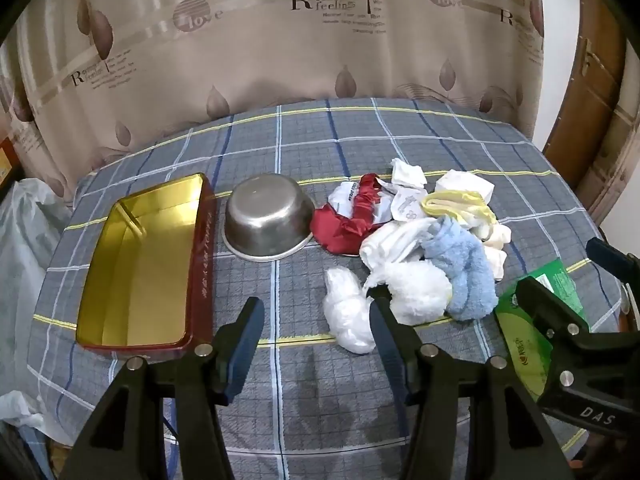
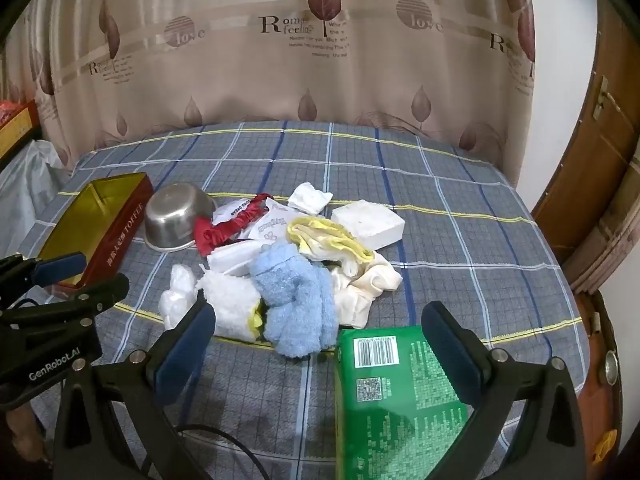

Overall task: Organize soft objects
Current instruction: 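Move the left gripper toward the clear plastic bag bundle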

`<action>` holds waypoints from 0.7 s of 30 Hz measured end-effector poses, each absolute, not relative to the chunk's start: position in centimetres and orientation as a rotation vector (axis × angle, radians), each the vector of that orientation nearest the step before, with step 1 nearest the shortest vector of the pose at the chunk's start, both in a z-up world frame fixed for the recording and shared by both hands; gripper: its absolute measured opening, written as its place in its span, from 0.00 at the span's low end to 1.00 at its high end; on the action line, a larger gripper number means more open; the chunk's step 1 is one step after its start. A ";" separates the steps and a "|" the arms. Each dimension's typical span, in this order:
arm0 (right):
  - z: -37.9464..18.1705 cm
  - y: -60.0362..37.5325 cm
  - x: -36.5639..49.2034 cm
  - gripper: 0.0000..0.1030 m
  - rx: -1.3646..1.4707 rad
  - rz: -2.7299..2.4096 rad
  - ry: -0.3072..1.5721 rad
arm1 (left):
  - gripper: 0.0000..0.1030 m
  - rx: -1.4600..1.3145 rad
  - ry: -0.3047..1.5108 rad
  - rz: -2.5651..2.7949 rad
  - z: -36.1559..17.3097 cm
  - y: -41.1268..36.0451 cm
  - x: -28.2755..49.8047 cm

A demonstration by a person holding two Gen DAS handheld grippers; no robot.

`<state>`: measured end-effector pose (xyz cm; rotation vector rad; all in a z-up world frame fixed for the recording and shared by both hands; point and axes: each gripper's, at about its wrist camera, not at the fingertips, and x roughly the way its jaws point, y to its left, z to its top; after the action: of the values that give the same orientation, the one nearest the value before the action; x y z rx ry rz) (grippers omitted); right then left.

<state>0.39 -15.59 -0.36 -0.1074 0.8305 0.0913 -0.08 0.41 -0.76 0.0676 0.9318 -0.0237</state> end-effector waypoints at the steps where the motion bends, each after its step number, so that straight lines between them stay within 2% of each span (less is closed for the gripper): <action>1: -0.4 -15.6 0.4 0.99 -0.107 0.092 0.831 | 0.55 0.067 0.932 -0.022 -0.8 0.4 -0.1; 21: -0.7 -15.1 0.1 0.99 -0.105 0.100 0.843 | 0.55 0.059 0.947 -0.017 -0.7 1.4 -0.1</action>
<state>0.07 -15.13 -0.72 -0.1053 0.8435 0.0996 -0.10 1.39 -0.72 0.0593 0.9469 -0.0175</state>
